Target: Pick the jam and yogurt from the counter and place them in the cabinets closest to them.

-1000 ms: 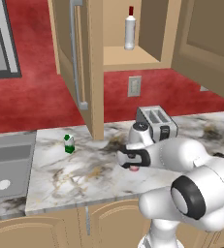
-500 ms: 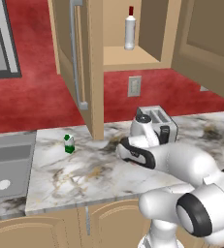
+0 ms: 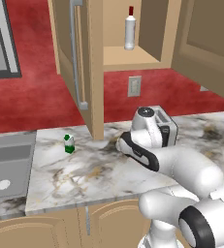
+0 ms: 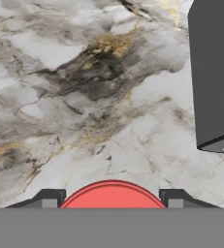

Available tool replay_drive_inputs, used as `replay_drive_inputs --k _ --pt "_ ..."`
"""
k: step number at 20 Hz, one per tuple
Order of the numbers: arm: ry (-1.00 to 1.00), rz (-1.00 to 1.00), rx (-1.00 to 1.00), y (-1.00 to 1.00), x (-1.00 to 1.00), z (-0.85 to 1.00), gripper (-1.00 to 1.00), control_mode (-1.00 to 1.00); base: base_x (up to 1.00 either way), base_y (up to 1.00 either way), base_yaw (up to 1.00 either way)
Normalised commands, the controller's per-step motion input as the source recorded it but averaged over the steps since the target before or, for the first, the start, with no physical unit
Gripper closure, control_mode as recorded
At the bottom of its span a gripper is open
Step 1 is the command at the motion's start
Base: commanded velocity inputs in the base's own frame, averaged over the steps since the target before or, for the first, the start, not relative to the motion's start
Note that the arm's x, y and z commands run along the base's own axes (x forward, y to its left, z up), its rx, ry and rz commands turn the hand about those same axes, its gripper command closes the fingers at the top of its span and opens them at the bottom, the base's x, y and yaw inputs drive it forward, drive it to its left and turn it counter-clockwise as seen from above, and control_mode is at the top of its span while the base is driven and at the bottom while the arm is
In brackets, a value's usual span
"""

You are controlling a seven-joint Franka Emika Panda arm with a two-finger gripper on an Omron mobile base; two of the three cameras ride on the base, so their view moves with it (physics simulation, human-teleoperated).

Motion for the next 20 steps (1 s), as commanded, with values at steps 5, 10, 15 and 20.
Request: replay_drive_inputs --k 5,10,15,20 --pt "-0.02 -0.04 0.01 0.00 0.00 0.39 1.00 -1.00 0.00 0.00 0.00" --pt "0.00 -0.05 0.01 0.00 0.00 0.40 1.00 -1.00 0.00 0.00 0.00" --pt "0.00 -0.04 0.01 0.00 0.00 0.41 1.00 -1.00 0.00 0.00 0.00" --pt "0.00 -0.01 0.01 0.00 0.00 0.41 1.00 -1.00 0.00 0.00 0.00"
